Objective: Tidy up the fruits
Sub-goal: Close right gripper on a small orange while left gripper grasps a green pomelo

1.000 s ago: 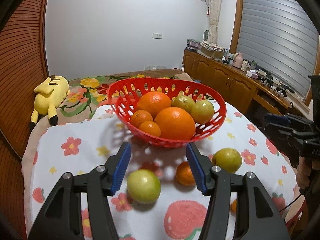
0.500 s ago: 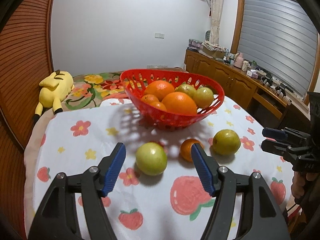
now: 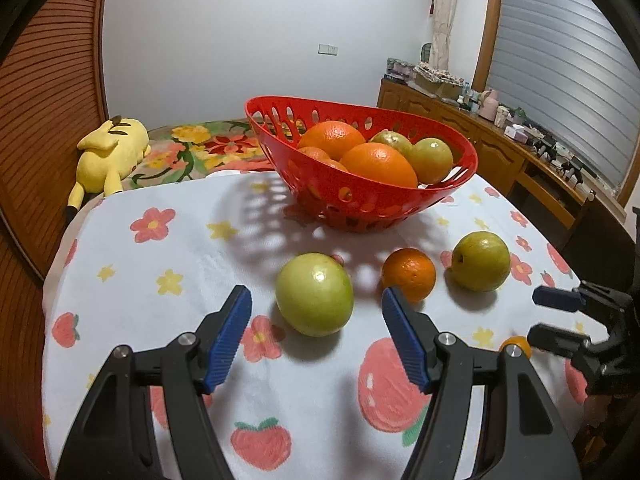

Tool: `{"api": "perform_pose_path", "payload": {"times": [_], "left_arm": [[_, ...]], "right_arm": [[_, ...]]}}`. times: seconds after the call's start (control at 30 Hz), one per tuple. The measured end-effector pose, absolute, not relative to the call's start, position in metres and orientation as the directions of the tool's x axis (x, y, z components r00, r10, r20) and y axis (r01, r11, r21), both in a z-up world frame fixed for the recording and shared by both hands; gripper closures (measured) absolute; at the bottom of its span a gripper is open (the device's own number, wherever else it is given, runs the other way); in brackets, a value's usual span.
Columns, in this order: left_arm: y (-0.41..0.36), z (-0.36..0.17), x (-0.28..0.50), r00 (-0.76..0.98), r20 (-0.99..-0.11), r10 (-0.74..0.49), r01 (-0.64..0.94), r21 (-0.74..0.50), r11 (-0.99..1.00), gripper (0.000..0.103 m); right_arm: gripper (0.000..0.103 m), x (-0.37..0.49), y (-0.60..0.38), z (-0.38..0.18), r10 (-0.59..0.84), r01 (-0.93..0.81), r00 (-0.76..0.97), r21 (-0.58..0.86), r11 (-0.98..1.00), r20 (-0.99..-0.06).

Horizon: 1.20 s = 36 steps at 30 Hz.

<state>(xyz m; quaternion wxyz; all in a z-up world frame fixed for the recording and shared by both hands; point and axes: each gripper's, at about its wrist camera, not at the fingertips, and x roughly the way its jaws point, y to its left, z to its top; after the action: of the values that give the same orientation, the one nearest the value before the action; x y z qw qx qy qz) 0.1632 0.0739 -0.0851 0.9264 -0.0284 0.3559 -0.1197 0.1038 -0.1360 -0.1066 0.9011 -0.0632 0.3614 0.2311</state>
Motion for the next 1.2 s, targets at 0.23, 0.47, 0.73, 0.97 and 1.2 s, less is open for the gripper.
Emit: {"api": "perform_pose_path", "payload": {"times": [0.23,0.47,0.73,0.97,1.2], "left_arm": [[0.071,-0.091,0.175,0.699,-0.678,-0.229,0.193,-0.13,0.973,0.035],[0.068,-0.095,0.18,0.677,-0.699,-0.229,0.194,-0.13,0.972,0.035],[0.065,-0.101,0.183,0.657,-0.718,-0.232,0.198,-0.133,0.971,0.035],[0.063,-0.104,0.189,0.637,-0.733,-0.238,0.203,-0.138,0.969,0.035],[0.062,-0.101,0.196,0.625,-0.74,-0.247,0.213,-0.143,0.967,0.035]], "right_arm": [[0.042,0.1,-0.132,-0.118,0.353,-0.462,0.612,0.043,0.886,-0.708],[0.052,0.097,-0.13,-0.126,0.335,-0.47,0.589,0.026,0.882,-0.735],[0.059,0.098,-0.128,-0.137,0.336,-0.474,0.56,0.04,0.88,-0.757],[0.069,0.098,-0.125,-0.141,0.345,-0.495,0.543,0.04,0.868,-0.766],[0.069,0.098,-0.127,-0.141,0.357,-0.498,0.541,0.052,0.866,-0.761]]}}
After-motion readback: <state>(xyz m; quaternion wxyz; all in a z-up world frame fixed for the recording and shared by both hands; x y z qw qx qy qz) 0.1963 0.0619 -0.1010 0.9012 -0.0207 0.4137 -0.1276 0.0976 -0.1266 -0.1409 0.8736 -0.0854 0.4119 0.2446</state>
